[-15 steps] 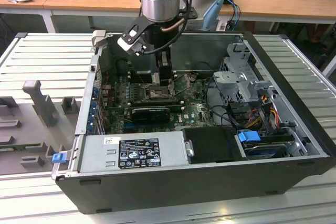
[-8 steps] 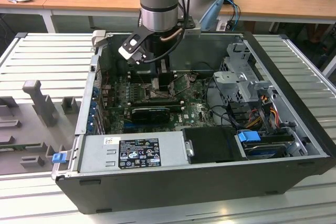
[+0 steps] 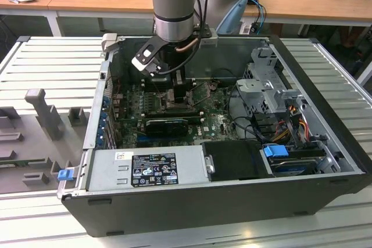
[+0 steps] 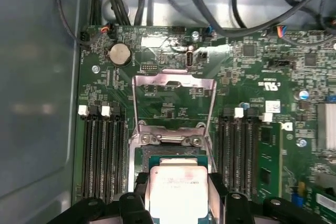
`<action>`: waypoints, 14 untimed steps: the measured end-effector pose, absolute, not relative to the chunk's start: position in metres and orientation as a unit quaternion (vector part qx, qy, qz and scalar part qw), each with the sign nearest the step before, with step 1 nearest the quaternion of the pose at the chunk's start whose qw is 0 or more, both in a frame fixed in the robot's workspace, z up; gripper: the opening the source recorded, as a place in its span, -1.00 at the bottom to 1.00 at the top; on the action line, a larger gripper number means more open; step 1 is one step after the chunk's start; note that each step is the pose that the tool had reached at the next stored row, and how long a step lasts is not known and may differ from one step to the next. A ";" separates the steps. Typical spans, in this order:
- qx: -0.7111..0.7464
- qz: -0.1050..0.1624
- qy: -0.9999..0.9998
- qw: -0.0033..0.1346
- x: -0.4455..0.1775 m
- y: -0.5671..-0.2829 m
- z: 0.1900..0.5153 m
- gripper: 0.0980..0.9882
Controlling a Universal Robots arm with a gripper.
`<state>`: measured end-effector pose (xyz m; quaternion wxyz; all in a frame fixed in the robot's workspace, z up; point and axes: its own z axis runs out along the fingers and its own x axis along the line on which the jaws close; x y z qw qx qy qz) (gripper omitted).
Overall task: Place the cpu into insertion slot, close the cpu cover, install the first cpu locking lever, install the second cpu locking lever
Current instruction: 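Place the cpu into insertion slot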
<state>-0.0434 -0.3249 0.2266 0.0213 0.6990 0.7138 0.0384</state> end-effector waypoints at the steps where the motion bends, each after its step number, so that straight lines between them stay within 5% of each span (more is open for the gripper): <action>1: 0.699 0.038 0.714 0.021 -0.043 -0.324 0.224 -0.03; 14: 0.710 0.038 0.703 0.022 -0.045 -0.323 0.206 -0.03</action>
